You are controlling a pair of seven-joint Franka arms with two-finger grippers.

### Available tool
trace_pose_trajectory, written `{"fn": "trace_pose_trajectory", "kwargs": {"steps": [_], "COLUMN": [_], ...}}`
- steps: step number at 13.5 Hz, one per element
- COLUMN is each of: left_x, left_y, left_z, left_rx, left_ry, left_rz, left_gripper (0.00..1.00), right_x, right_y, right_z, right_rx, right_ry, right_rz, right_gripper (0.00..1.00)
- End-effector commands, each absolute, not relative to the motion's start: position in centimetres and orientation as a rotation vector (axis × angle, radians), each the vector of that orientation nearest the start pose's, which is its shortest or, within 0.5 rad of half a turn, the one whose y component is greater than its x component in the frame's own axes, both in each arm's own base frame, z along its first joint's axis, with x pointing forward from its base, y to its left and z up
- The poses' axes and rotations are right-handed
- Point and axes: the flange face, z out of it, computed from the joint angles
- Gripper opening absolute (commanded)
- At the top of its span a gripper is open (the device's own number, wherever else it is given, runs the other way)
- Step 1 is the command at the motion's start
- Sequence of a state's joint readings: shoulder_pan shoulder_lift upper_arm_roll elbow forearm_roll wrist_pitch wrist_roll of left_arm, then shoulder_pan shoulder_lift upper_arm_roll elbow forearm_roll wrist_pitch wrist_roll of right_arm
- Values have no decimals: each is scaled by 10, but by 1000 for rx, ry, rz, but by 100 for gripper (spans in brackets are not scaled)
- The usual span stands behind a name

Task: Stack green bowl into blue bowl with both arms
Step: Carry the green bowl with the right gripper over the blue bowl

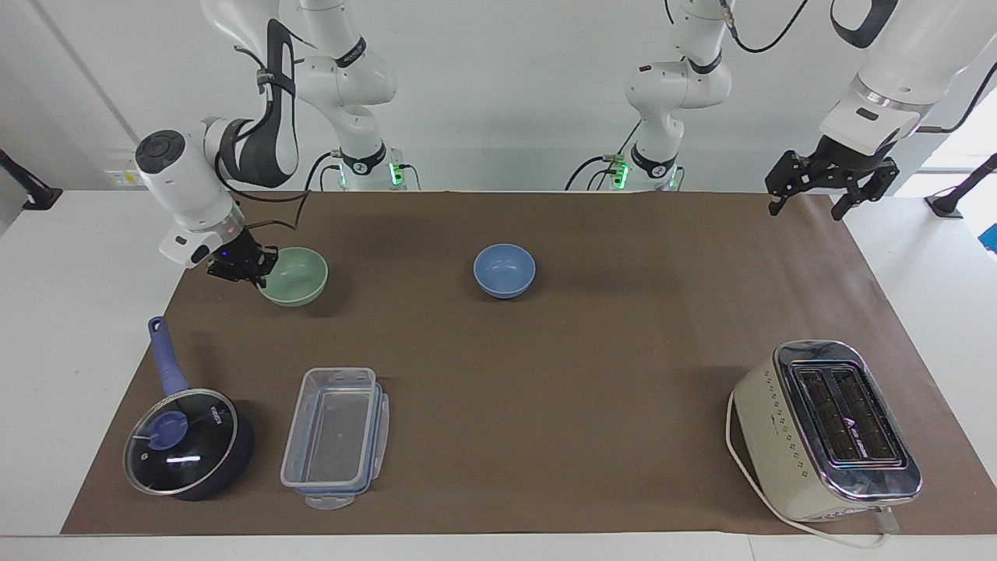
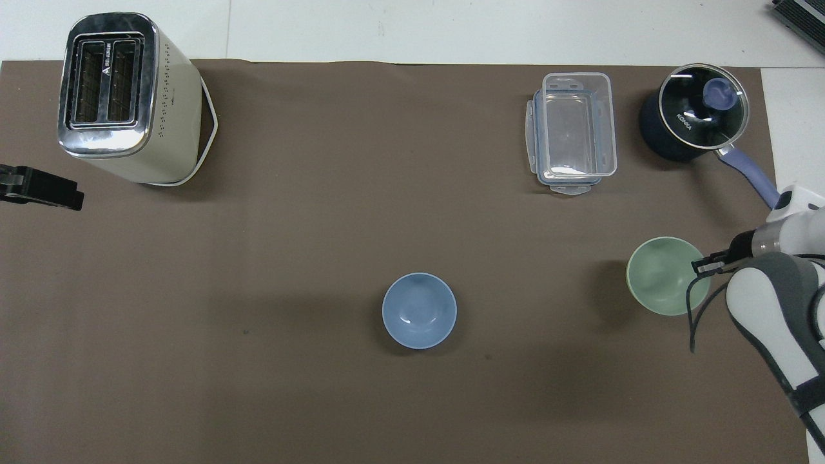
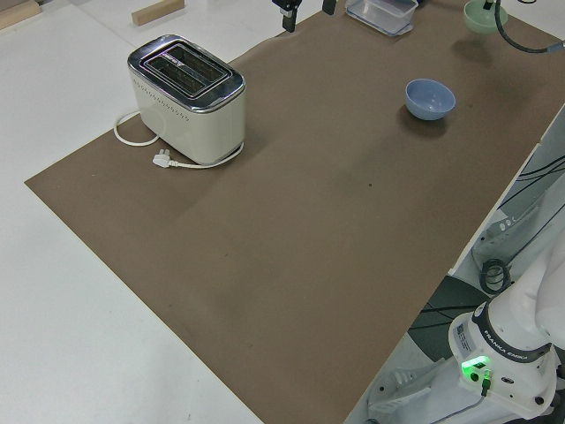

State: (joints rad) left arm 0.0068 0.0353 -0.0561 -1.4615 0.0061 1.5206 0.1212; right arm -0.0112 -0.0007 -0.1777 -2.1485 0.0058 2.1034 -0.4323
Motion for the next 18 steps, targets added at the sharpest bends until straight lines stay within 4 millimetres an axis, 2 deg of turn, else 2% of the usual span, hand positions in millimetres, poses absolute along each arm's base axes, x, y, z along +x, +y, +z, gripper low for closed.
{"fn": "trace_pose_trajectory", "kwargs": {"steps": [1,3,8,10,14,16,18], "left_x": [553,552,552,552,553,552,552], "left_y": [-26,-25,-28,-30,-31,-33,-32], "left_z": [653,654,654,654,653,653,653], "left_rx": [-3109,-3109,-3109,-3108,-3108,-3109,-3109], "left_ry": [268,263,265,270,275,282,278], "left_rz": [-25,-28,-25,-28,-33,-30,-30], "left_gripper": [100,100,100,100,100,100,100], "right_x": [535,541,546,544,526,516,507], "right_y": [-70,-44,26,70,174,212,235], "right_z": [427,442,449,450,449,448,448], "right_rx": [-3083,-3088,-3098,-3100,-3098,-3087,-3071], "right_ry": [-332,-319,-258,-232,-133,-106,-80], "right_rz": [48,28,8,-5,-49,-82,-87], "right_gripper": [0,0,0,0,0,0,0]}}
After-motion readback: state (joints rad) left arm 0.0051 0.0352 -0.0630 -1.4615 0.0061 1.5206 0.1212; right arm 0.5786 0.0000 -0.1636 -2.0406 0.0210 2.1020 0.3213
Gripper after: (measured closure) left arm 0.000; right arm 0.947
